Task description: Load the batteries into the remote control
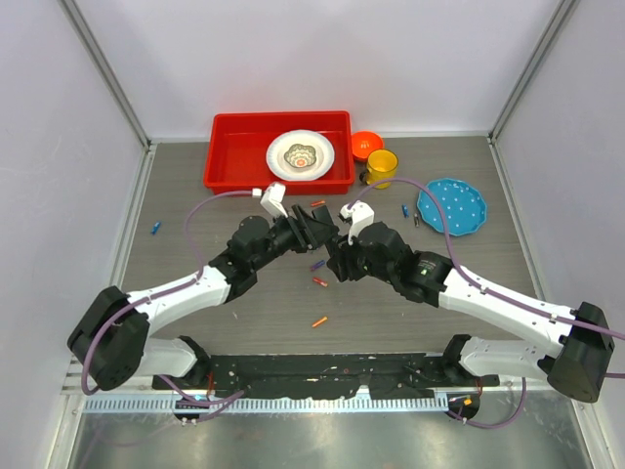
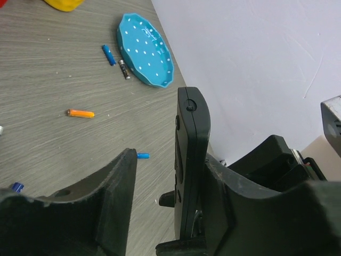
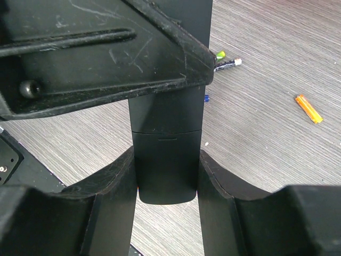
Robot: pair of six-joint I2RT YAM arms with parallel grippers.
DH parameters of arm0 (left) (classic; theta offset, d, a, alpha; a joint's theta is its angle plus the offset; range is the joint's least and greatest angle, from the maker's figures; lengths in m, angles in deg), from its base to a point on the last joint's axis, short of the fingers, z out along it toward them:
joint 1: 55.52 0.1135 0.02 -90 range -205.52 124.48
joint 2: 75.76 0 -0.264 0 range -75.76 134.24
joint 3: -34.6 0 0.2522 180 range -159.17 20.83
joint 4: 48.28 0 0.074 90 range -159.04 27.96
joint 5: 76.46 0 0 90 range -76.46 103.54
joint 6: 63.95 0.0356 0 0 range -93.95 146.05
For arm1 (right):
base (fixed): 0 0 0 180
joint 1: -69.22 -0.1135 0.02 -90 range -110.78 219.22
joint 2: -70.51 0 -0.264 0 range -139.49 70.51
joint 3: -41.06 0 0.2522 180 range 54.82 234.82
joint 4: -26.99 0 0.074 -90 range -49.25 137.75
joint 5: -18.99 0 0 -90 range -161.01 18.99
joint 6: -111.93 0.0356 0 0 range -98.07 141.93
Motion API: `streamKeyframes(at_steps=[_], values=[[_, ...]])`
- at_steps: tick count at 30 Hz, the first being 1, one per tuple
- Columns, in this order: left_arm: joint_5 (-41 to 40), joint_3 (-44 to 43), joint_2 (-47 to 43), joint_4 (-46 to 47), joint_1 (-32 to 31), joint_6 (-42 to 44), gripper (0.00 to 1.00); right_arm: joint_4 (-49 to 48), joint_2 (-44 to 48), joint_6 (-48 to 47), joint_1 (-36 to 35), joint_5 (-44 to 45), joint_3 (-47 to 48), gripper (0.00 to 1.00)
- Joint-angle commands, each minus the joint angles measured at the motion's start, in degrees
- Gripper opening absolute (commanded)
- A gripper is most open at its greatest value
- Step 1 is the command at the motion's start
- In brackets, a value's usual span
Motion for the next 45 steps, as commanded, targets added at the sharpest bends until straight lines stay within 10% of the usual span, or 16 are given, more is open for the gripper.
streamKeyframes(at_steps=[1, 16, 18, 21, 22, 35, 45], values=[[-0.5, -0.23, 0.45, 4.92, -0.45, -0.21, 0.48, -3.21, 0.13, 0.44, -0.45, 0.37, 2.76, 0.01], [0.73, 0.82, 1.59, 8.17, -0.54, -0.39, 0.0, -2.95, 0.39, 0.52, -0.45, 0.28, 2.4, 0.04], [0.56, 1.7, 1.59, 9.92, -0.54, -0.47, 0.0, -2.43, 0.57, 0.79, -0.45, 0.28, 3.02, 0.43], [-1.63, 3.28, 0.89, 12.65, -0.54, -0.65, 0.0, -1.72, 2.14, 2.28, -0.45, 0.37, 3.72, 0.7], [-2.25, 3.54, 0.1, 12.92, -0.45, -0.39, 0.0, -1.2, 2.59, 3.07, -0.45, 0.37, 3.9, 0.92], [-6.04, 11.01, -3.68, 30.12, 2.09, -2.23, 0.0, -8.91, 14.62, 16.95, 1.13, 4.5, -5.21, 0.94], [-6.74, 14.8, -6.23, 36.48, 2.36, -1.71, 0.0, -33.75, 18.06, 36.37, 14.12, -15.09, -18.41, 0.96]])
